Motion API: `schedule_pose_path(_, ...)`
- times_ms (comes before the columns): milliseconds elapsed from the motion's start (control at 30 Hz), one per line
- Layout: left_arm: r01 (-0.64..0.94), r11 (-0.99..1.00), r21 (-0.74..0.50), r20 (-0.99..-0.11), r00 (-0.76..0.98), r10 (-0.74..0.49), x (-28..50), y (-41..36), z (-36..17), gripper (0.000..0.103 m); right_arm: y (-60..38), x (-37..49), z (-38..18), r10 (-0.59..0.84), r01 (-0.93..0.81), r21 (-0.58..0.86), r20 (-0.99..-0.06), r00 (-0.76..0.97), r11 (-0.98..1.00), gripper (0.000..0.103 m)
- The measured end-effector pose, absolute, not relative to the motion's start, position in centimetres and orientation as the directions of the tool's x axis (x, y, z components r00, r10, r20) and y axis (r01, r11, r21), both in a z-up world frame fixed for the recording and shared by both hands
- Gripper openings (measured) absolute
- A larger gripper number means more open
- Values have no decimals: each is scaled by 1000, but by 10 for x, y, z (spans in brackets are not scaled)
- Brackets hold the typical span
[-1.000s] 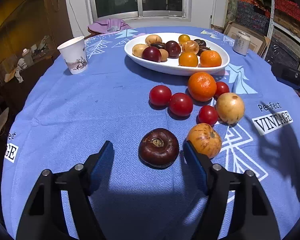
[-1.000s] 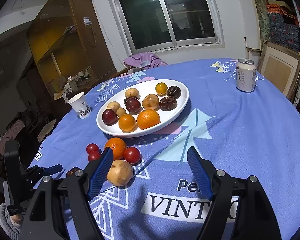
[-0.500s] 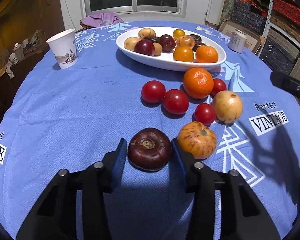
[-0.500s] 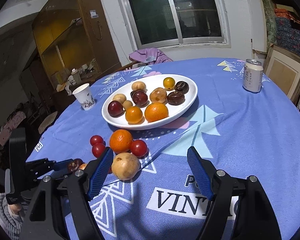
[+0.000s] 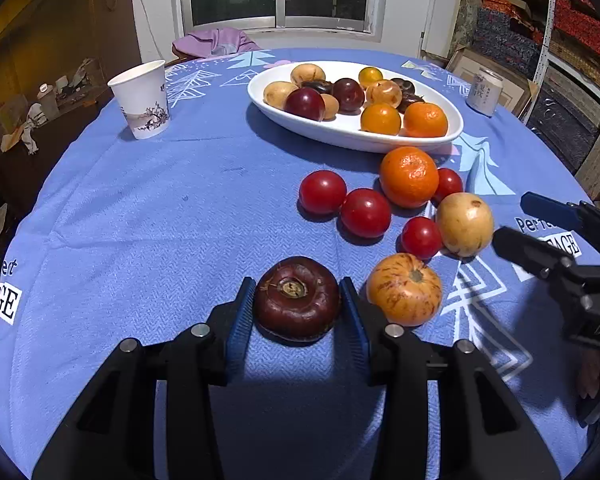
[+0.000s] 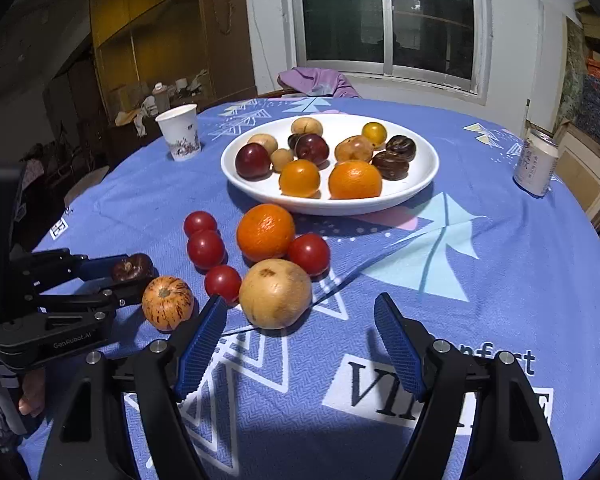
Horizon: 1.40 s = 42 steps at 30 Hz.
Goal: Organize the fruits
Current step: 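Grasp a dark mangosteen with the left tool while the right tool grasps a pale round fruit, then carry the mangosteen and pale fruit over the white plate and open both tools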
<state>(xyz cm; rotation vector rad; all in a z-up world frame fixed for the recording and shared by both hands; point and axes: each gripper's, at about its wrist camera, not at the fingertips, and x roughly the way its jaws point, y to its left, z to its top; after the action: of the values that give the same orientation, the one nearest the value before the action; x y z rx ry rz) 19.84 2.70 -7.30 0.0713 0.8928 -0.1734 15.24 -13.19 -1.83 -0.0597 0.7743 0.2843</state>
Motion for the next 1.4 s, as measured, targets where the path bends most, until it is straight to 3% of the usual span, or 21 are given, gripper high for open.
schedule_pose_path(400, 182, 983, 2, -782, 613, -112, 198, 25, -74, 42, -116, 166, -25, 229, -296, 36, -723, 652, 955, 76)
schedule_pose_path(633, 178, 984, 3, -786, 608, -108, 198, 26, -75, 42, -112, 175, -32, 239, -303, 56, -754, 612, 951, 50)
schedule_pose_path(733, 181, 983, 7, -788, 607, -106, 198, 25, -75, 42, -112, 175, -32, 249, -308, 65, -753, 609, 949, 47)
schedule_pose_path(1133, 166, 986, -18, -782, 612, -117, 198, 30, -73, 42, -120, 166, -24, 259, -297, 80, -728, 635, 952, 46)
schedule_pose_path(1400, 173, 985, -5, -733, 669, -121, 210, 25, -40, 42, -154, 161, 13, 292, -251, 156, -631, 719, 955, 46)
